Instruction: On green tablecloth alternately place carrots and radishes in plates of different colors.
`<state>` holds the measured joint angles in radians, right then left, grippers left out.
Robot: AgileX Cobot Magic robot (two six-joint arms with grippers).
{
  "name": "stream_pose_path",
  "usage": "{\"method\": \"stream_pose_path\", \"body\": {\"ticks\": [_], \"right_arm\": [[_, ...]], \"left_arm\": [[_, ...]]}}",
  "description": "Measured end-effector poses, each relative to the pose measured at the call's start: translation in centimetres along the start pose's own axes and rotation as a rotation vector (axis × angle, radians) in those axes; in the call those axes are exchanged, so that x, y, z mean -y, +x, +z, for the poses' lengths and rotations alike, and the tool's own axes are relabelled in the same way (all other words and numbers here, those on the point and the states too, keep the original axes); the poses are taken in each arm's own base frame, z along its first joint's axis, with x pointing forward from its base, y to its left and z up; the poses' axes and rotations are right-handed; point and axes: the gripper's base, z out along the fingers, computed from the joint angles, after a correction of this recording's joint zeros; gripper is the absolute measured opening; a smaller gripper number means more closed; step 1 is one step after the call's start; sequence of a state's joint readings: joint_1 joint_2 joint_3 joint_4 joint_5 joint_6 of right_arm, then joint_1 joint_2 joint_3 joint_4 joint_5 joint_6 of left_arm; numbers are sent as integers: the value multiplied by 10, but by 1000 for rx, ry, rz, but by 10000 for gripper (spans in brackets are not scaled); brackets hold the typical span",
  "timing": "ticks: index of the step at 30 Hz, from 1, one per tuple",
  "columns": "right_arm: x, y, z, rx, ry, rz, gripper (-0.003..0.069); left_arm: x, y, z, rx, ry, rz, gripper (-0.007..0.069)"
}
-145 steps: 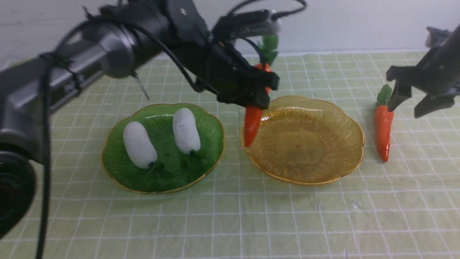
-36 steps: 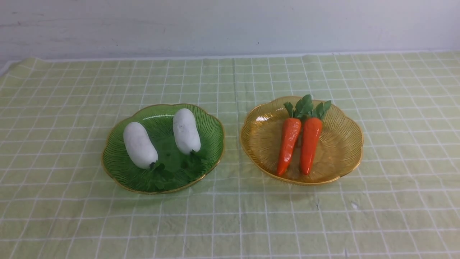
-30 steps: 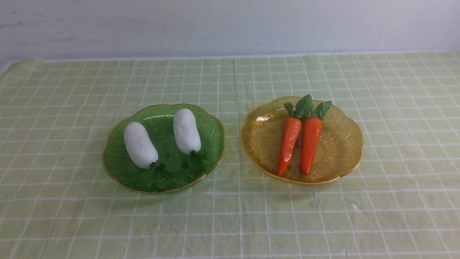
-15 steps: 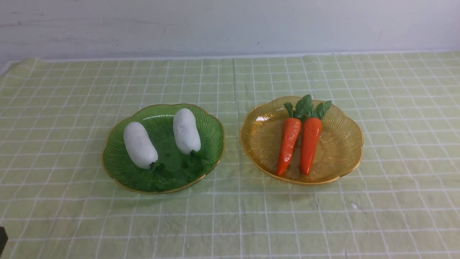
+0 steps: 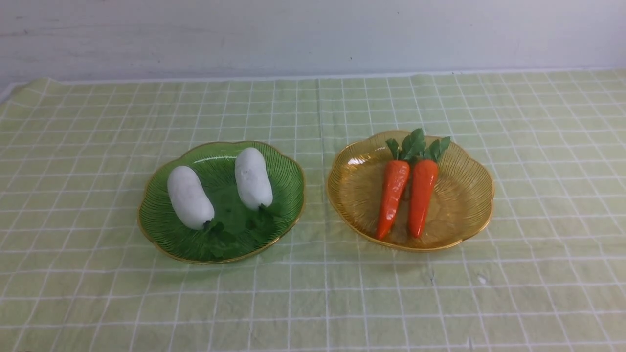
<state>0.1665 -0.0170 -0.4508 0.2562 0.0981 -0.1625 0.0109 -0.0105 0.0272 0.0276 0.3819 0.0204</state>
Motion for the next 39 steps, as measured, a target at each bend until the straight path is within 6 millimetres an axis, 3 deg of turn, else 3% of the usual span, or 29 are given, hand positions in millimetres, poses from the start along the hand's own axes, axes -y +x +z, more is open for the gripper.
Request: {"method": "stream_pose_path", "body": {"ticks": [39], "right_arm": [[0, 0, 0, 0, 0, -2, -14]], "left_arm": [[4, 0, 0, 3, 71, 4, -8]]}}
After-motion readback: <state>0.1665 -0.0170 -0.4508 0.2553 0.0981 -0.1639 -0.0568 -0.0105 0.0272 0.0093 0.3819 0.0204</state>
